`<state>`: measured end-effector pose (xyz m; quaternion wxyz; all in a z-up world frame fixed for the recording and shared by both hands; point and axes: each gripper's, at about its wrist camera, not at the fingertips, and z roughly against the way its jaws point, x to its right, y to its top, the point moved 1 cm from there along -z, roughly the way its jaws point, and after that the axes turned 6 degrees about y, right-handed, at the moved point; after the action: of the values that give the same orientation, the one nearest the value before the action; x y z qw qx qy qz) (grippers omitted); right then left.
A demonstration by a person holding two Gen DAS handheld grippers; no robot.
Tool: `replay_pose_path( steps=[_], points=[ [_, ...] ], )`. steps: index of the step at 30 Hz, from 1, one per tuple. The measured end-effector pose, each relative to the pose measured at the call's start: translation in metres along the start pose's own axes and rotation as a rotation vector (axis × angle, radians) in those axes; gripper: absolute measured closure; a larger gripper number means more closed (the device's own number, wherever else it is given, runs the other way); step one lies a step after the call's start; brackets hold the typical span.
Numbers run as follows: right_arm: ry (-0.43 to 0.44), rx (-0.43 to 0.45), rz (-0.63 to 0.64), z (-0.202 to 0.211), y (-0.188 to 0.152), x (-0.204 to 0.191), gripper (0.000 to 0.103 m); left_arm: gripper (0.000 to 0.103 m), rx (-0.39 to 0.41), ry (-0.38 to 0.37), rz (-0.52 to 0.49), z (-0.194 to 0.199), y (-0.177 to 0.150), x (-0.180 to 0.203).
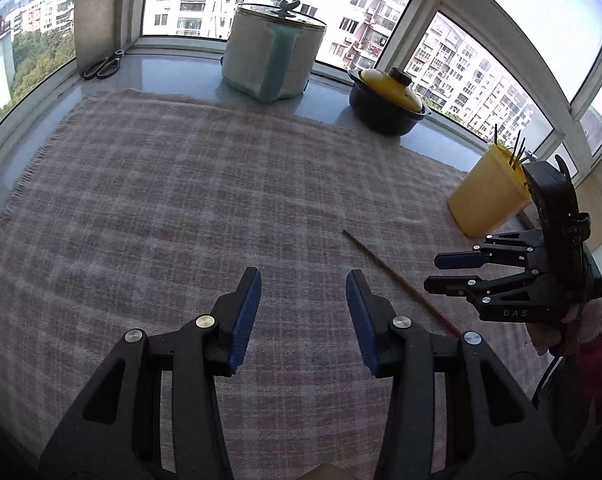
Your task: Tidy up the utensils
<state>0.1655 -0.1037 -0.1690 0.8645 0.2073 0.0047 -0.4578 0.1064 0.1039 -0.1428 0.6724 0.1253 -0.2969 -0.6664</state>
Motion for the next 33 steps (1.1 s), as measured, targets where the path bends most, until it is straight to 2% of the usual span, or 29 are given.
replay_pose_path(
  steps=[10, 19, 22, 25, 29, 33],
  points=[
    [-0.040, -0.141, 0.015, -0.044, 0.011, 0.002, 0.080, 0.058, -0.051, 0.000, 0.050, -0.004, -0.026, -0.014],
    [-0.094, -0.205, 0.072, -0.058, 0.015, -0.004, 0.084, 0.058, -0.064, -0.018, 0.080, -0.012, -0.024, -0.010],
    [-0.113, -0.223, 0.090, -0.065, 0.021, -0.010, 0.089, 0.058, -0.073, -0.025, 0.081, -0.015, -0.026, -0.006],
    [-0.127, -0.229, 0.096, -0.070, 0.024, -0.015, 0.099, 0.058, -0.078, -0.035, 0.082, -0.017, -0.028, -0.002],
    [-0.119, -0.207, 0.074, -0.065, 0.019, -0.013, 0.099, 0.058, -0.078, -0.039, 0.085, -0.017, -0.027, 0.001],
    [-0.095, -0.145, 0.030, -0.046, 0.008, -0.006, 0.099, 0.058, -0.077, -0.043, 0.099, -0.017, -0.027, 0.001]
  ],
)
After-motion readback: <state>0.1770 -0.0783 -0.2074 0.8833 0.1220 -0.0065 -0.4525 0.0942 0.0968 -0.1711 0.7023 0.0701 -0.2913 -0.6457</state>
